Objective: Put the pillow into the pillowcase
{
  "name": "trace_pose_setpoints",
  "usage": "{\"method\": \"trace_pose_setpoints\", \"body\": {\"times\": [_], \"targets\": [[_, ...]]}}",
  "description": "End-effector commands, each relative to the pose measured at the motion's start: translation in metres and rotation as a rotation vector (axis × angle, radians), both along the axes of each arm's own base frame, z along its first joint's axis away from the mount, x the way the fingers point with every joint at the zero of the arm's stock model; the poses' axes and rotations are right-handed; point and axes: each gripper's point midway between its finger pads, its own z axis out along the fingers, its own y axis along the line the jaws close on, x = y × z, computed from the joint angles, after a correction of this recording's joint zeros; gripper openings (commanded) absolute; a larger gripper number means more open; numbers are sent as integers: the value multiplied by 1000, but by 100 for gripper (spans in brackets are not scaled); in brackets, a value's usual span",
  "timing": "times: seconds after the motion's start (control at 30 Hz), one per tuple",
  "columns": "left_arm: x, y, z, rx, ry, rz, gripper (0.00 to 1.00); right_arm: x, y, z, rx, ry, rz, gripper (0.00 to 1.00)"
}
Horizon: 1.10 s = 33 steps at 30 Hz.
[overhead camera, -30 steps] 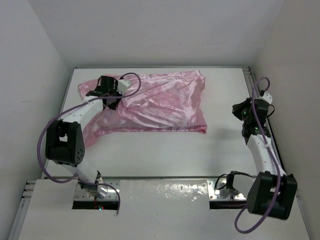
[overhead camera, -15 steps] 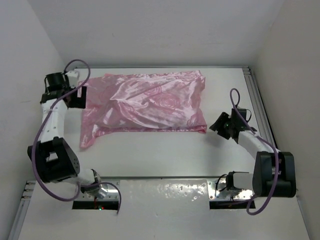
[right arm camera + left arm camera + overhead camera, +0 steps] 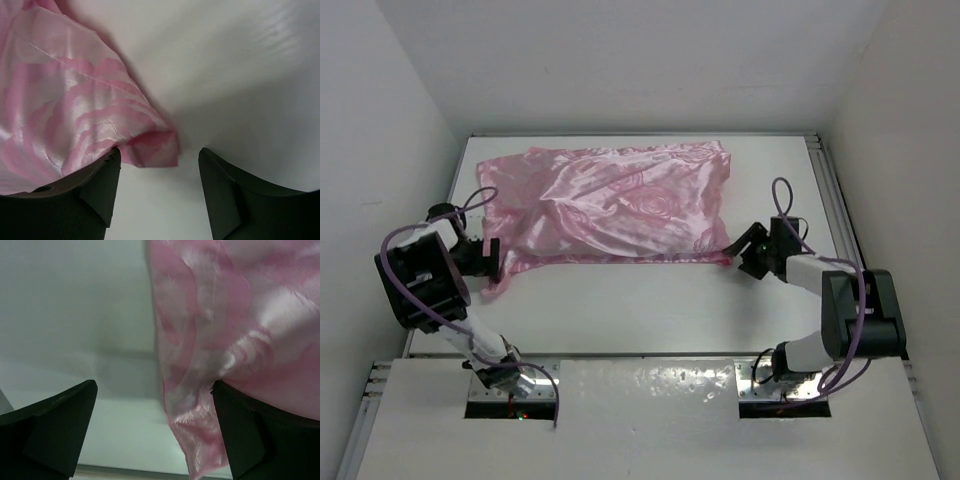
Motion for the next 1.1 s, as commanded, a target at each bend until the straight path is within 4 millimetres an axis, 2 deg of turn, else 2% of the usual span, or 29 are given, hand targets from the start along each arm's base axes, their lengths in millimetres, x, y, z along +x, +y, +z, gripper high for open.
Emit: {"method": "trace_pose_setpoints", "body": {"times": [0.0, 0.1, 0.13, 0.2, 0.23, 0.27, 0.33, 0.4, 0.43, 0.47, 0.5, 0.53, 0.57, 0.6, 0.63, 0.67, 0.7, 0.73, 0.77, 0.8, 0.83, 0.9, 0.93, 0.97, 1.03, 1.07], "targets": [[33, 14, -4, 5, -67, 26, 99, 4, 5, -15, -1, 23, -22, 62], [39, 7, -16, -46, -56, 19, 92, 11, 5, -21, 28, 23, -70, 57], [41, 2, -18, -58, -55, 8, 83, 10, 7, -28, 44, 45, -73, 53], [41, -11, -24, -115, -46, -20, 71, 20, 8, -26, 79, 27, -91, 42], [40, -16, -24, -143, -44, -30, 53, 20, 10, -29, 97, 39, -93, 27], [36, -23, -25, -180, -34, -52, 41, 24, 11, -26, 102, 23, -92, 18], [34, -28, -23, -216, -41, -49, 0, 30, 10, -17, 103, -12, -95, 0], [36, -22, -15, -216, -72, -36, 0, 35, 8, -5, 100, -60, -101, 0], [34, -14, -8, -217, -83, -9, 0, 41, -5, 4, 95, -91, -131, 0], [47, -4, 12, -189, -140, -8, 0, 50, -14, 24, 89, -152, -146, 0], [51, 7, 25, -174, -175, 13, 0, 62, -19, 43, 77, -206, -148, 0], [55, 13, 41, -162, -206, 20, 0, 64, -24, 52, 48, -216, -139, 0], [64, 20, 66, -138, -272, 17, 0, 71, -34, 76, 19, -271, -161, 0], [82, 31, 98, -96, -353, 8, 0, 85, -40, 105, 1, -329, -163, 0], [89, 34, 118, -79, -400, 3, 0, 87, -44, 118, -20, -350, -157, 0], [97, 34, 147, -63, -475, -4, 0, 93, -50, 137, -29, -400, -163, 0], [104, 35, 168, -46, -523, -11, 0, 100, -52, 174, -34, -489, -161, 0], [115, 37, 212, -7, -614, -25, 0, 101, -54, 191, -52, -525, -150, 0], [120, 36, 233, 9, -659, -33, 0, 102, -57, 208, -69, -558, -149, 0], [125, 33, 252, 15, -696, -53, 0, 104, -62, 246, -104, -632, -160, 0], [130, 34, 285, 50, -761, -65, 0, 103, -63, 260, -140, -660, -146, 0], [133, 33, 316, 71, -818, -60, 0, 98, -66, 299, -179, -734, -142, 0], [133, 32, 347, 101, -872, -68, 0, 92, -67, 301, -186, -717, -140, 0], [134, 35, 358, 113, -891, -60, 0, 90, -70, 323, -198, -758, -149, 0], [132, 36, 386, 146, -938, -56, 0, 78, -73, 348, -228, -799, -149, 0], [130, 37, 416, 189, -998, -60, 0, 74, -76, 372, -244, -846, -155, 0]]}}
